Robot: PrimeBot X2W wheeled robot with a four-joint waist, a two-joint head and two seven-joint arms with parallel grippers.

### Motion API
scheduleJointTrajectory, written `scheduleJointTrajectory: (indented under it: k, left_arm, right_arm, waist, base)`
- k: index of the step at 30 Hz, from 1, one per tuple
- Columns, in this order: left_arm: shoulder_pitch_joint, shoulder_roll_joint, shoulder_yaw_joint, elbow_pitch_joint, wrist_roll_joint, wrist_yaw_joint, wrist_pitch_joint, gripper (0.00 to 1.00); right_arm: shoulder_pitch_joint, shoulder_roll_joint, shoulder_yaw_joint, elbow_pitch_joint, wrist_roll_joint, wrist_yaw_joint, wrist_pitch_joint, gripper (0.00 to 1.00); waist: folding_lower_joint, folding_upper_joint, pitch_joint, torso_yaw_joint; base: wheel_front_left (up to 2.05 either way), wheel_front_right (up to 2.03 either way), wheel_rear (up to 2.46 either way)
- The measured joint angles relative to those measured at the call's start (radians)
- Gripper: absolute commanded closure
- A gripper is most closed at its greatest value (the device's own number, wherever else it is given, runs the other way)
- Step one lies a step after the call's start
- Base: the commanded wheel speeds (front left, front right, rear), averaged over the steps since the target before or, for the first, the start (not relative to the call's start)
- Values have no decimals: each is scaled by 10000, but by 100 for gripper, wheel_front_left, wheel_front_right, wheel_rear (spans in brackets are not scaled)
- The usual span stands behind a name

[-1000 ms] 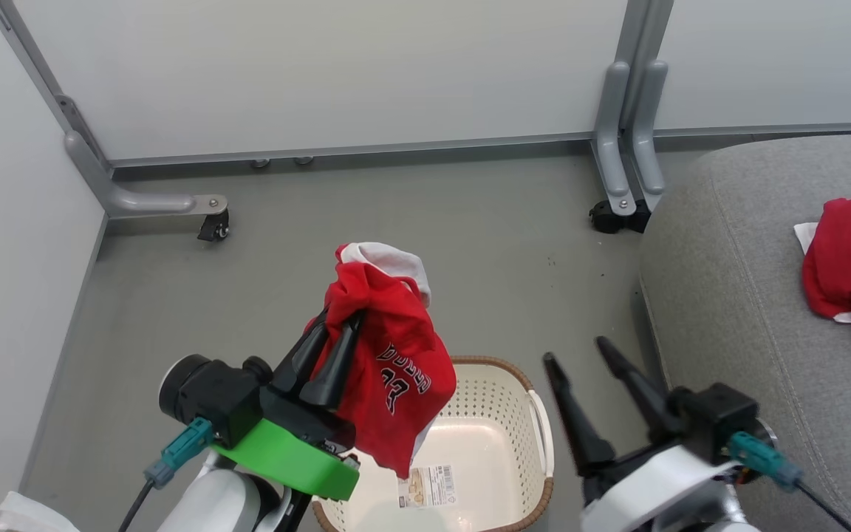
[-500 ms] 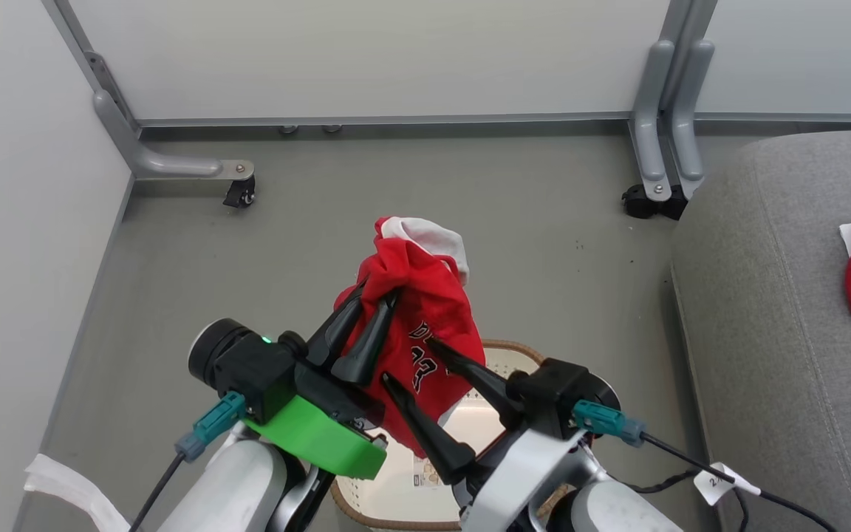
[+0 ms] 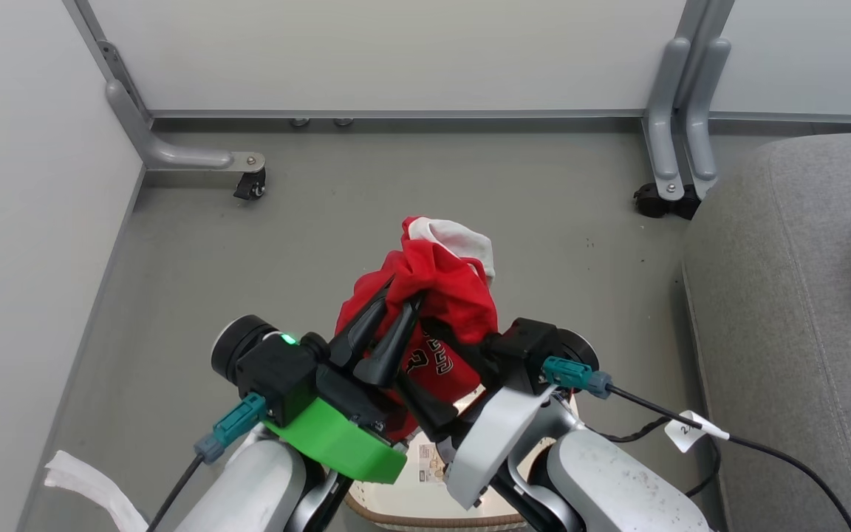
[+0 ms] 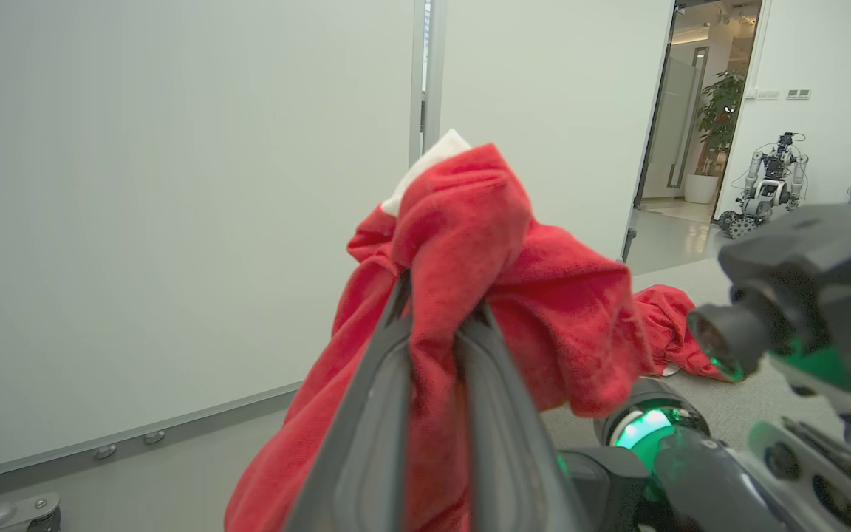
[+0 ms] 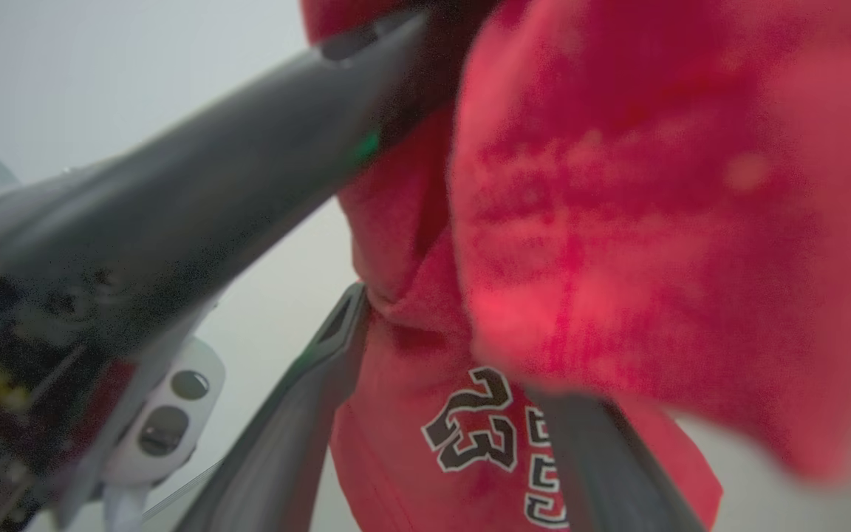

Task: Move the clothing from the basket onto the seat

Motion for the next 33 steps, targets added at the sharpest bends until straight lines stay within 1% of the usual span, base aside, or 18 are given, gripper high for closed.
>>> scheduleJointTrajectory:
  k: [1, 7, 8, 9, 10, 14, 18, 21, 26, 33]
  left_arm:
    - [0, -6, 0, -15, 0, -4, 0, 100]
    - [0, -25, 23, -35, -27, -13, 0, 100]
    - [0, -33, 86, -33, -23, -6, 0, 73]
    - [0, -33, 128, -23, 6, 2, 0, 3]
    - [0, -35, 151, -23, 27, 12, 0, 0]
    - [17, -56, 313, -98, 259, 81, -2, 0]
    - [136, 58, 207, -121, 468, 84, -2, 0]
    - [202, 311, -48, -73, 802, 82, 59, 0]
    - [302, 692, -495, 15, 1057, 46, 270, 0]
    - [406, 1164, -1250, 27, 1294, -8, 648, 0]
  right_arm:
    - [-69, 0, 12, 105, 36, 0, -36, 100]
    - [-333, 2, 61, 466, 245, 0, -324, 100]
    - [-341, 2, 21, 525, 251, 0, -382, 100]
    - [-341, 4, -40, 581, 255, 0, -476, 100]
    - [-342, 0, -82, 606, 257, 0, -541, 100]
    - [-343, 4, -512, 788, 238, 0, -802, 100]
    - [-341, 4, -1235, 989, -25, 0, -959, 100]
    - [-333, 0, -1935, 1095, -336, 0, -1016, 100]
    - [-219, 2, -3093, 1108, -830, 0, -999, 100]
    - [167, -2, -4355, 754, -1404, -2, -851, 100]
  waist:
    - [0, 0, 2, 6]
    - [0, 0, 54, 32]
    - [0, 0, 68, 27]
    - [0, 0, 75, 17]
    - [0, 0, 78, 10]
    - [0, 0, 84, -89]
    - [0, 0, 88, -253]
    - [0, 0, 109, -392]
    - [0, 0, 187, -651]
    - [0, 0, 346, -1126]
  base:
    - [0, 0, 0]
    - [0, 0, 0]
    - [0, 0, 0]
    - [0, 0, 0]
    - [0, 0, 0]
    - [0, 0, 0]
    - [0, 0, 0]
    - [0, 0, 0]
    - [0, 0, 0]
    - [0, 0, 0]
